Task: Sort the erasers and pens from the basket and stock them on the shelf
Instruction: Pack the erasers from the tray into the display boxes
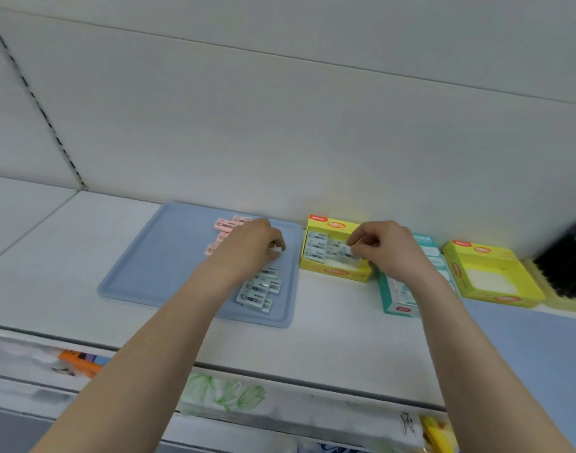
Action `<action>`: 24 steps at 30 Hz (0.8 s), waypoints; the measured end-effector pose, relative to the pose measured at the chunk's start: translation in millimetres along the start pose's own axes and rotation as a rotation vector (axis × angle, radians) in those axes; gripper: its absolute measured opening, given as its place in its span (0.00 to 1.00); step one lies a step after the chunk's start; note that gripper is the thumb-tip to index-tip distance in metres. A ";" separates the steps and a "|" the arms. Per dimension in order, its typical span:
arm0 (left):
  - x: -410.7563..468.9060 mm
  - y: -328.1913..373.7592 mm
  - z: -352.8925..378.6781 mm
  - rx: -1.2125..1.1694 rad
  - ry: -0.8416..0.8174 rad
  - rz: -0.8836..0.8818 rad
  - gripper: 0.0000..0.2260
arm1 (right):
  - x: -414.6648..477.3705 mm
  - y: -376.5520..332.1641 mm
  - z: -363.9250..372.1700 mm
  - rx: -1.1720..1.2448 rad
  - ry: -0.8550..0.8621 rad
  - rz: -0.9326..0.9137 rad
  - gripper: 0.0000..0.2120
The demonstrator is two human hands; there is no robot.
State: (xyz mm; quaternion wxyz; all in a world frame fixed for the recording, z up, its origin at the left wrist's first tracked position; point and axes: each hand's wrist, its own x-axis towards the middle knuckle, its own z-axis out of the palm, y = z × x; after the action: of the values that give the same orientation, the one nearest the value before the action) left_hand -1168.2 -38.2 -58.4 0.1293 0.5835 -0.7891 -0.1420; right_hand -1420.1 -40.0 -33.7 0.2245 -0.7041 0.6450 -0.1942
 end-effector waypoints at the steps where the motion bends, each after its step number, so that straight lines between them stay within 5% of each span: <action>1: 0.8 1.4 -0.5 -0.045 0.050 0.011 0.08 | 1.0 -2.7 4.2 -0.022 -0.039 -0.009 0.06; 15: 7.5 22.0 1.8 -0.541 0.098 0.004 0.08 | 13.2 -8.8 28.3 -0.266 -0.085 -0.044 0.05; 17: 11.5 27.2 1.4 -0.562 0.078 0.007 0.07 | 10.4 -8.9 24.6 -0.150 0.011 -0.052 0.05; 21: 24.1 46.4 4.2 -0.593 0.078 0.061 0.08 | 2.5 -17.0 10.8 0.513 0.007 -0.019 0.05; 24: 32.5 53.1 10.3 -0.547 0.114 0.082 0.11 | 7.5 -6.1 8.1 0.459 0.058 0.000 0.06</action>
State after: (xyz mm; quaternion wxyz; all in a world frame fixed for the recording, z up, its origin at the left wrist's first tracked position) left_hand -1228.3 -53.8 -46.9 0.3316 0.5015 -0.7360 -0.3112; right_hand -1409.8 -46.6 -37.1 0.3600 -0.6287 0.5901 -0.3562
